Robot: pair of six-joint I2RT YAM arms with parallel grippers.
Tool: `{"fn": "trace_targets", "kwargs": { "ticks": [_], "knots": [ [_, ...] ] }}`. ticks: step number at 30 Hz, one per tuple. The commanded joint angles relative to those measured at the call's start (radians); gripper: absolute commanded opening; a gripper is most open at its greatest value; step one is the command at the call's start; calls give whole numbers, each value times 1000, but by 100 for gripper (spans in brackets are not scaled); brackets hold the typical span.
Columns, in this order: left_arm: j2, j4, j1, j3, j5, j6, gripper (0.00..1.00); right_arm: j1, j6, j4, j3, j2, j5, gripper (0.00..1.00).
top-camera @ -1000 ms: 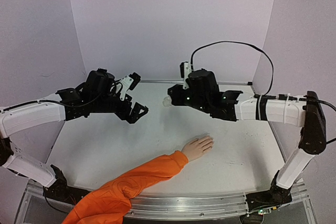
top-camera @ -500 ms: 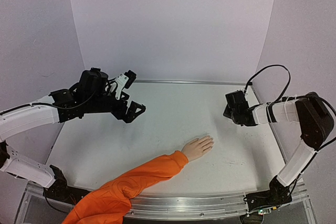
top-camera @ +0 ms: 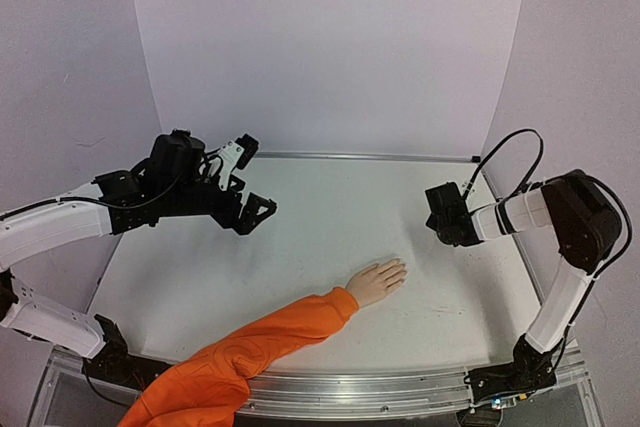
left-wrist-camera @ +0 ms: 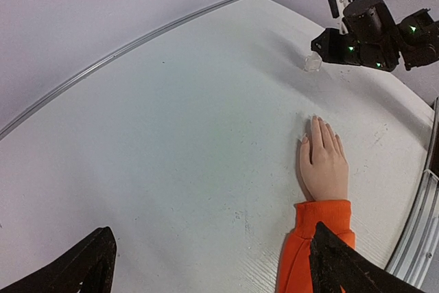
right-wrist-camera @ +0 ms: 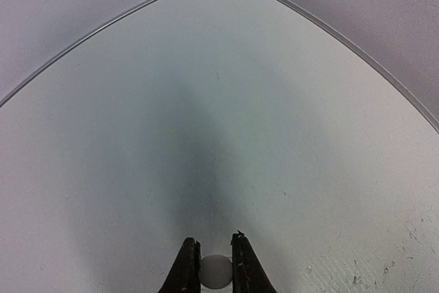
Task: Paint the nails
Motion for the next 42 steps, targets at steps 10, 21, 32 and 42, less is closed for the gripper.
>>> {"fn": "trace_targets", "kwargs": {
  "ticks": [10, 21, 32, 42],
  "knots": [
    [-61, 49, 194, -25, -130, -150, 99, -15, -140, 56, -26, -61, -52, 57],
    [-94, 107, 633, 4, -168, -122, 100, -206, -553, 131, -136, -494, -495, 98],
    [-107, 290, 763, -44, -112, -23, 99, -361, -623, -18, -65, -685, -770, 98],
    [-150, 362, 763, -98, -30, -1, 100, -360, -629, -47, -46, -701, -702, 98]
  ]
}}
